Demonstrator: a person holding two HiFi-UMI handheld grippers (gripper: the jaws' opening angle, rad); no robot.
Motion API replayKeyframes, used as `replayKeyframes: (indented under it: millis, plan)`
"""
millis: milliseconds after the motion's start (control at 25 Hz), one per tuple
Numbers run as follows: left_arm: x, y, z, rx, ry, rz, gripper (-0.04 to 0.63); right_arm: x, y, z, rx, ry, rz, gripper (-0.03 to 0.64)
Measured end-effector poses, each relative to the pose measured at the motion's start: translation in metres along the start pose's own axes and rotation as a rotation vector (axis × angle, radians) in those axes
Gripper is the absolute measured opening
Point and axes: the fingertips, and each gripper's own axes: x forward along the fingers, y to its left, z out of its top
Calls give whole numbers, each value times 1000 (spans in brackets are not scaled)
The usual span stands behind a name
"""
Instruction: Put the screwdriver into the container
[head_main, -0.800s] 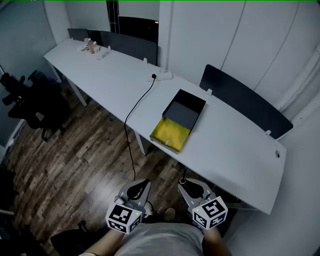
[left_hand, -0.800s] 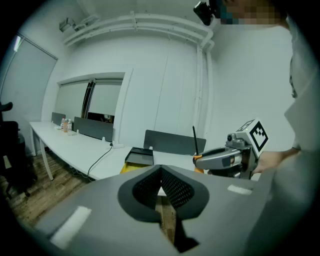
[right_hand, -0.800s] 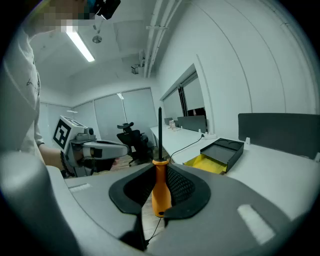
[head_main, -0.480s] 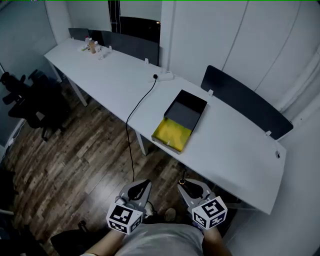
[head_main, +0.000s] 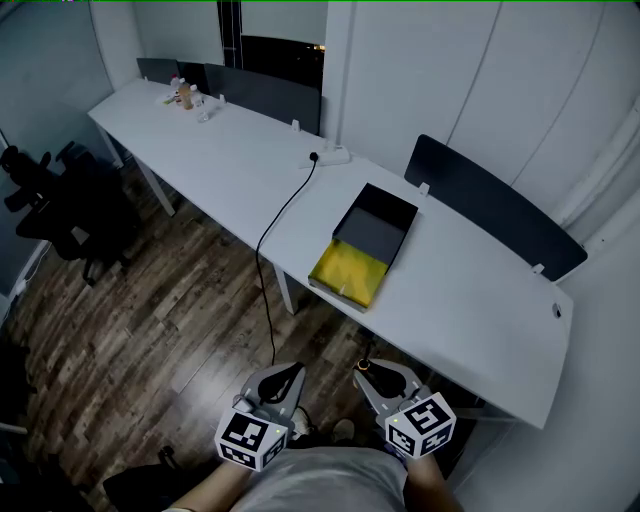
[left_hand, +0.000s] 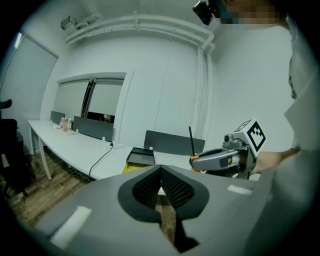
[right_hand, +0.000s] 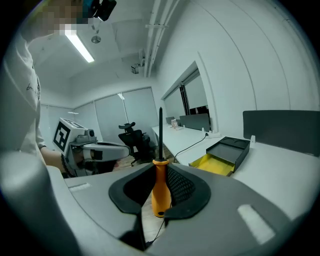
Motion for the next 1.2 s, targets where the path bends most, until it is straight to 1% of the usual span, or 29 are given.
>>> replayKeyframes:
  millis: [360,680,960,1200]
  plan:
    - [-12,19,3,3,-23,-27,2,15,15,0,8,-4,-15,84]
    - [-12,29,1,-4,-23,-41,2,24,20,3,7,0,-17,85]
    - [-1,38,3,-4,-20,-39,2,35,12,6,11,-1,-9,84]
    - [26,44,7,-1,-10,-42,2,50,-11,14,18,-5,2,84]
